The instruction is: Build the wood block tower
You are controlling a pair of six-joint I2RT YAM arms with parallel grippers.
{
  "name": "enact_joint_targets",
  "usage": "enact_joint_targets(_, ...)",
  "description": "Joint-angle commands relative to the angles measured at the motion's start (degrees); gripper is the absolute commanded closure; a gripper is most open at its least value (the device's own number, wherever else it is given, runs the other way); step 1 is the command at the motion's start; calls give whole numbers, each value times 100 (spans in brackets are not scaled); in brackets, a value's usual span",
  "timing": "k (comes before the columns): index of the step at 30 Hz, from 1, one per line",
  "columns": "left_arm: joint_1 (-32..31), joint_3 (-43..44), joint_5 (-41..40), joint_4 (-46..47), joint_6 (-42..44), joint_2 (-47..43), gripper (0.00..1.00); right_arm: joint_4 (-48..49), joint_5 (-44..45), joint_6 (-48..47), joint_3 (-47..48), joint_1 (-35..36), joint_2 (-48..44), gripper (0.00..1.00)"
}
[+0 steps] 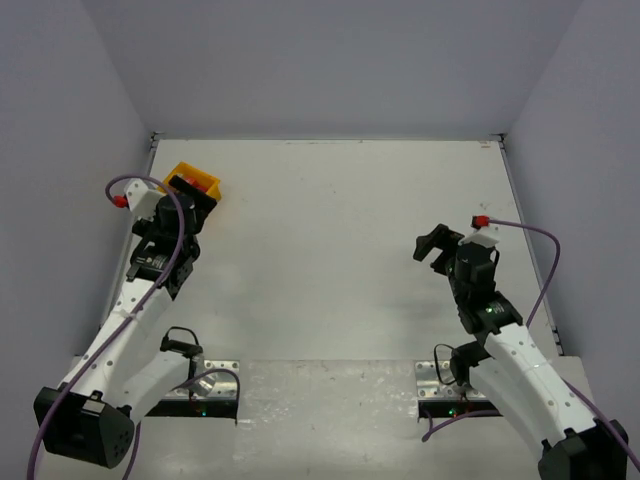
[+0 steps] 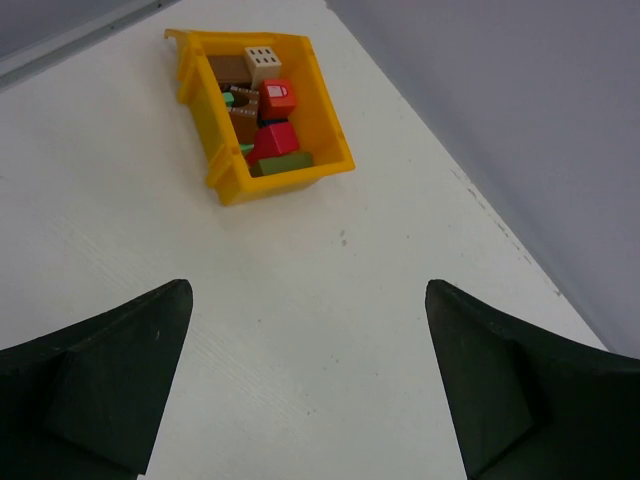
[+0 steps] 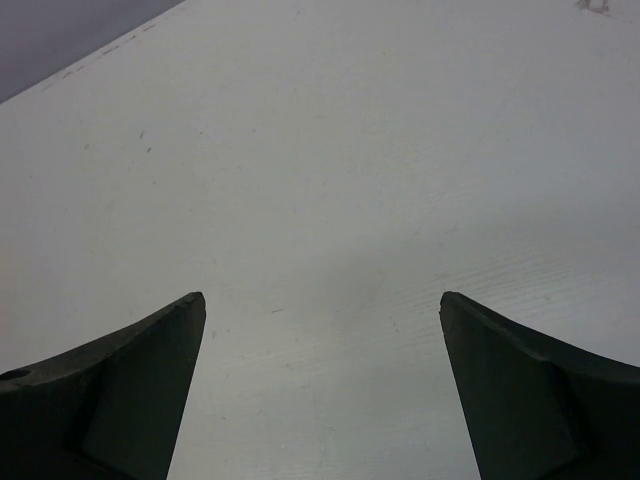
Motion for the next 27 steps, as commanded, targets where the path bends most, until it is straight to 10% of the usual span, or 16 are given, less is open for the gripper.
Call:
enact_joint_targets(1, 29, 103, -100, 192, -52, -1, 0, 372, -21, -129, -37, -32, -162, 1)
enact_joint_targets(19, 105, 393, 141, 31, -314, 763, 0, 571, -385, -356, -275, -34, 241, 1)
enact_joint_targets(27, 1444, 406, 1141, 122, -410, 1318, 0, 664, -346, -353, -355, -32, 461, 1)
